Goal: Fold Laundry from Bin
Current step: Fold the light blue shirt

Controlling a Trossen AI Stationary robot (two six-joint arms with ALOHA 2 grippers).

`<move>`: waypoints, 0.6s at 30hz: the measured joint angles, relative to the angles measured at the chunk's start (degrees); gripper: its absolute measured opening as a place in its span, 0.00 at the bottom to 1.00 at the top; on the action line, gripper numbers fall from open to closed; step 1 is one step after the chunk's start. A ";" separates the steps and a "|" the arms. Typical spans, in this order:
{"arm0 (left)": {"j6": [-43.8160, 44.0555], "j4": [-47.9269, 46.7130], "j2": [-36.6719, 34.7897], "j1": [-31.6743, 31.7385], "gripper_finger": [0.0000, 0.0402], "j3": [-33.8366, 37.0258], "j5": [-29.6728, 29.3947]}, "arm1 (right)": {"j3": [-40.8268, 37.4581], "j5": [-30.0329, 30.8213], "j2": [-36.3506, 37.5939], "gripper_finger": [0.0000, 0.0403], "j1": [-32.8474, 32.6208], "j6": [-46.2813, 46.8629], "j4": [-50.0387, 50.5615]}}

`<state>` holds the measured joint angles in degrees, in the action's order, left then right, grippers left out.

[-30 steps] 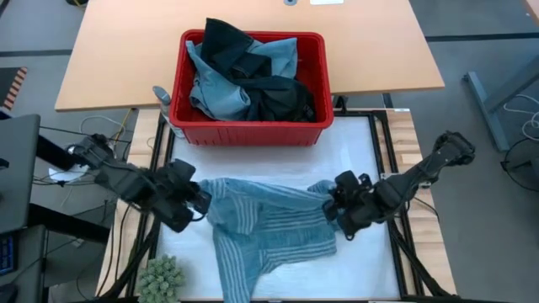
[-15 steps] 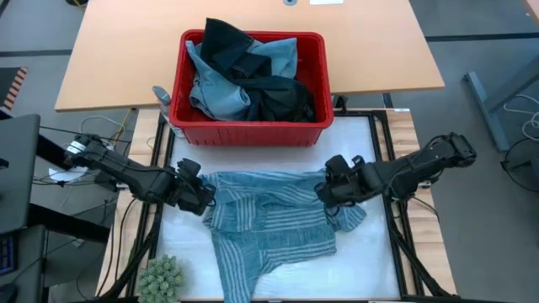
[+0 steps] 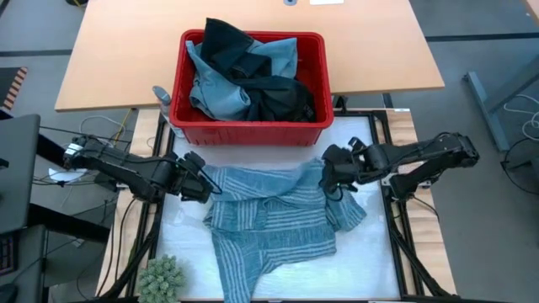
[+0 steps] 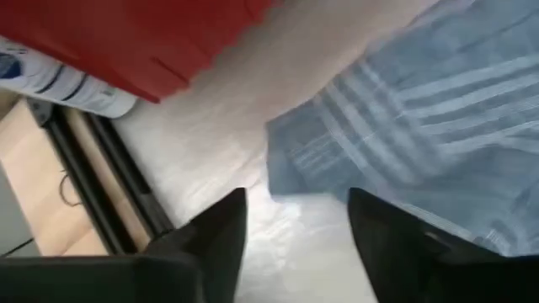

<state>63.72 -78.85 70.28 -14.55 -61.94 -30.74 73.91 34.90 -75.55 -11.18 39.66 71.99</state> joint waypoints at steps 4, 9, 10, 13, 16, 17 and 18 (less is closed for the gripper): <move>-2.01 3.22 0.00 -1.12 0.60 -5.66 1.44 | 3.40 0.38 2.56 0.51 0.68 -2.58 1.82; -10.19 20.71 0.77 -9.05 0.58 -8.41 7.12 | 5.58 -3.17 6.97 0.53 -1.87 -2.47 1.71; -10.32 22.90 1.55 -10.62 0.58 -8.24 7.55 | 5.59 -3.38 7.85 0.53 -2.72 -1.87 1.75; -8.09 21.89 5.46 -15.48 0.58 -8.06 7.30 | 5.61 -3.61 10.31 0.53 -5.66 1.40 1.81; -6.13 21.48 10.92 -19.66 0.58 -8.02 5.29 | 5.61 -3.56 11.88 0.53 -8.48 4.95 1.84; -6.14 21.75 12.96 -20.75 0.58 -8.02 4.63 | 5.61 -3.57 12.15 0.53 -9.39 5.71 1.86; -6.72 22.50 14.89 -21.52 0.58 -8.02 4.41 | 5.61 -3.57 12.28 0.53 -10.22 6.20 1.83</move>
<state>57.00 -56.35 85.17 -36.07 -69.95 -26.33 79.53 31.33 -63.26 -21.40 45.85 73.82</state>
